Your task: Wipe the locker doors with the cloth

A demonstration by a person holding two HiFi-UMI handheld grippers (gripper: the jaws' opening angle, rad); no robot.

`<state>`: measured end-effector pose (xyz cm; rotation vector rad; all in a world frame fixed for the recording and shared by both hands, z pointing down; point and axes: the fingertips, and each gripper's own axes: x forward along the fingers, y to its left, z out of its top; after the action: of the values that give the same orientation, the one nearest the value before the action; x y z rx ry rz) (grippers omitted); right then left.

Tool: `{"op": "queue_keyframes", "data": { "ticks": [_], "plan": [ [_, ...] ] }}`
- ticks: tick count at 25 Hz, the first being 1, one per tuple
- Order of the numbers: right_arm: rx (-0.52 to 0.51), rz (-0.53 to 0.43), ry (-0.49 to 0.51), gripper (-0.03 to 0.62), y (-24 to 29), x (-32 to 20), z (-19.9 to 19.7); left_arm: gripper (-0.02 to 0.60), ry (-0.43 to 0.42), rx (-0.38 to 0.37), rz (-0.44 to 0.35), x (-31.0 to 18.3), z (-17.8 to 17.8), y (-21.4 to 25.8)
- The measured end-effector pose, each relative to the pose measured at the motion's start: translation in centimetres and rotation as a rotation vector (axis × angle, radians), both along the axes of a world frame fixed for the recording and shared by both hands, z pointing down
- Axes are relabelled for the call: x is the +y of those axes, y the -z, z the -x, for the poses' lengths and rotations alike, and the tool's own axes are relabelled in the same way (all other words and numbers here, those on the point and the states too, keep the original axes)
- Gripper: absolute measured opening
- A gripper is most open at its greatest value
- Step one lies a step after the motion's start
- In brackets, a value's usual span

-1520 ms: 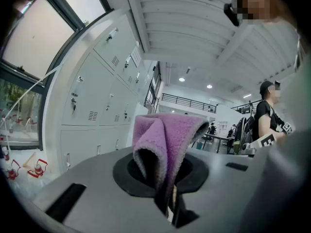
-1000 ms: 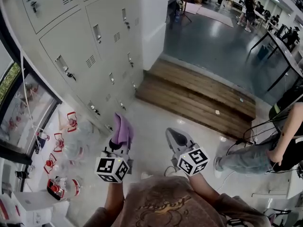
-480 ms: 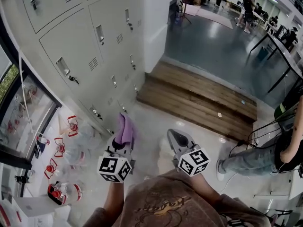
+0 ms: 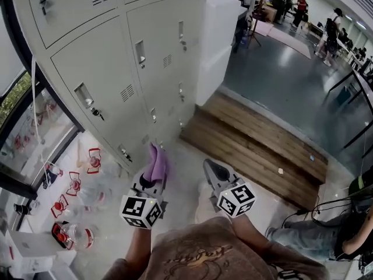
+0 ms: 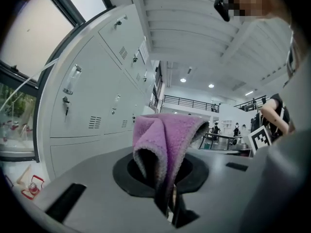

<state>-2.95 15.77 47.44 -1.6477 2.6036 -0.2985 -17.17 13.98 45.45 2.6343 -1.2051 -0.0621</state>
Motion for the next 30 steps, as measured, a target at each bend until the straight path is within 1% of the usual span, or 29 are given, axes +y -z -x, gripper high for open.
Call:
{"op": "queue_keyframes", "data": {
  "ticks": [5,10,16,22,25,30],
  "plan": [
    [0.022,-0.007,0.096,-0.002,0.6,-7.2,-1.7,0.043,0.078,0.001,0.001,-6.1,-2.2,0.5],
    [0.025,0.009,0.205,-0.002,1.3,-14.2,-3.5,0.043,0.184,0.009,0.014,-11.9,-4.3,1.3],
    [0.020,0.006,0.306,-0.002,2.2,-20.8,-6.0,0.043,0.290,-0.004,0.007,-17.4,-6.5,2.3],
    [0.020,0.031,0.392,-0.002,1.6,-24.6,-7.6,0.043,0.388,-0.013,0.006,-20.3,-7.4,2.6],
    [0.008,0.036,0.426,-0.002,1.4,-25.7,-7.3,0.043,0.409,-0.019,0.007,-20.7,-7.5,2.4],
    [-0.014,0.026,0.461,-0.002,2.0,-26.9,-6.4,0.043,0.446,-0.044,0.031,-20.9,-6.8,1.9]
  ]
}}
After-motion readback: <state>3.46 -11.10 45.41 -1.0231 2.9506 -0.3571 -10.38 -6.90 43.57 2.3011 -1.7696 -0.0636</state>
